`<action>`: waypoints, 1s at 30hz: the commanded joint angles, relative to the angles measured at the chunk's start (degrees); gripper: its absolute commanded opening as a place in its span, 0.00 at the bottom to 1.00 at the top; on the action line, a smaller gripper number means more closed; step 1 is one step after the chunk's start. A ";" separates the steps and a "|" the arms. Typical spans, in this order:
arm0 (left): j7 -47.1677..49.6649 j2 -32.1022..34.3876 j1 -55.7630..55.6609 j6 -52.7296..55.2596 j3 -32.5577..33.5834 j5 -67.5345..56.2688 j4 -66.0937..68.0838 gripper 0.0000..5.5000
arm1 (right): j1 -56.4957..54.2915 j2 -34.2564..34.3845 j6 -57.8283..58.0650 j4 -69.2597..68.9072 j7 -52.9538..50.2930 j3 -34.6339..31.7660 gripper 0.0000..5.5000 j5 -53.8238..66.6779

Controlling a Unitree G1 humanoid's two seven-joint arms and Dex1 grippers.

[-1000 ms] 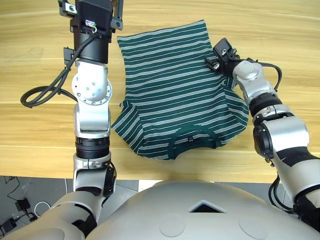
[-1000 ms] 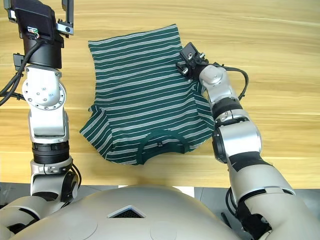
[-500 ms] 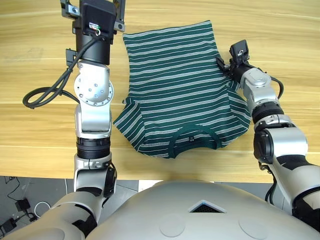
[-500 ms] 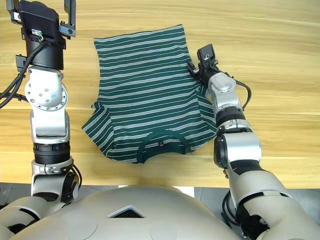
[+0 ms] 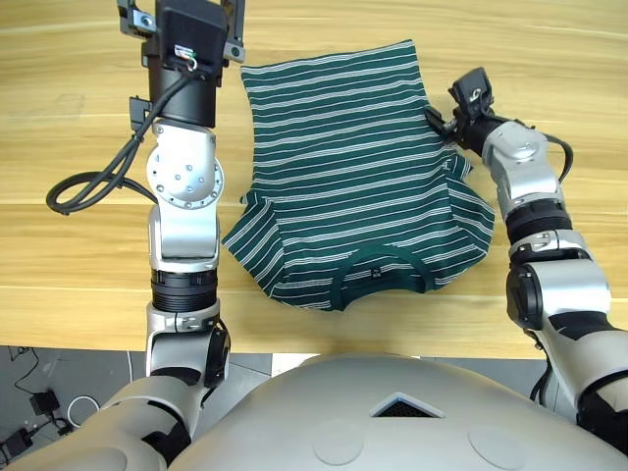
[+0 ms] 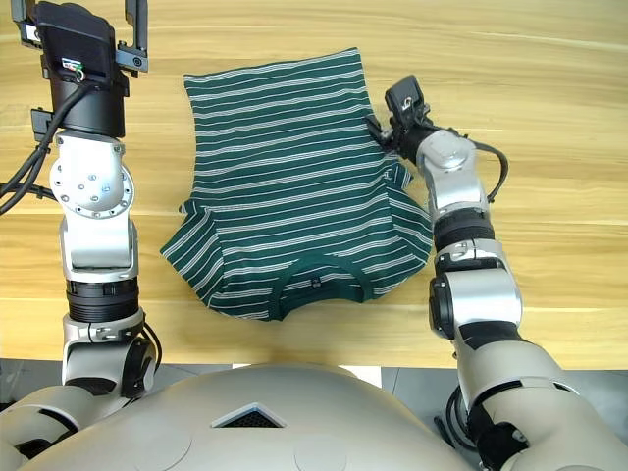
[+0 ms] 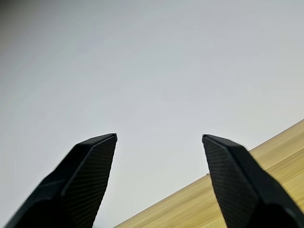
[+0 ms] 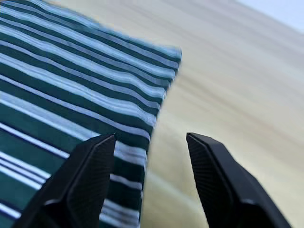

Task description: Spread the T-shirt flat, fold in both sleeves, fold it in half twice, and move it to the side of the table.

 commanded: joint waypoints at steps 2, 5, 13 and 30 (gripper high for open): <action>0.19 -0.33 -0.31 -0.59 -0.38 0.45 1.65 0.61 | -8.89 -0.10 -1.30 5.68 -0.37 -1.12 0.50 0.66; -0.09 -0.37 -0.64 -0.64 -0.60 0.55 1.78 0.61 | -12.66 1.21 -2.35 12.85 -2.35 1.45 0.50 -2.52; -1.03 -0.44 -1.49 -0.14 -1.21 0.33 0.68 0.61 | -14.81 4.21 -1.05 25.02 -4.78 11.13 0.50 -13.81; -0.97 -0.91 0.75 0.28 -1.38 0.87 -1.08 0.61 | -9.99 -1.68 -2.98 24.65 -6.75 4.19 0.50 -9.48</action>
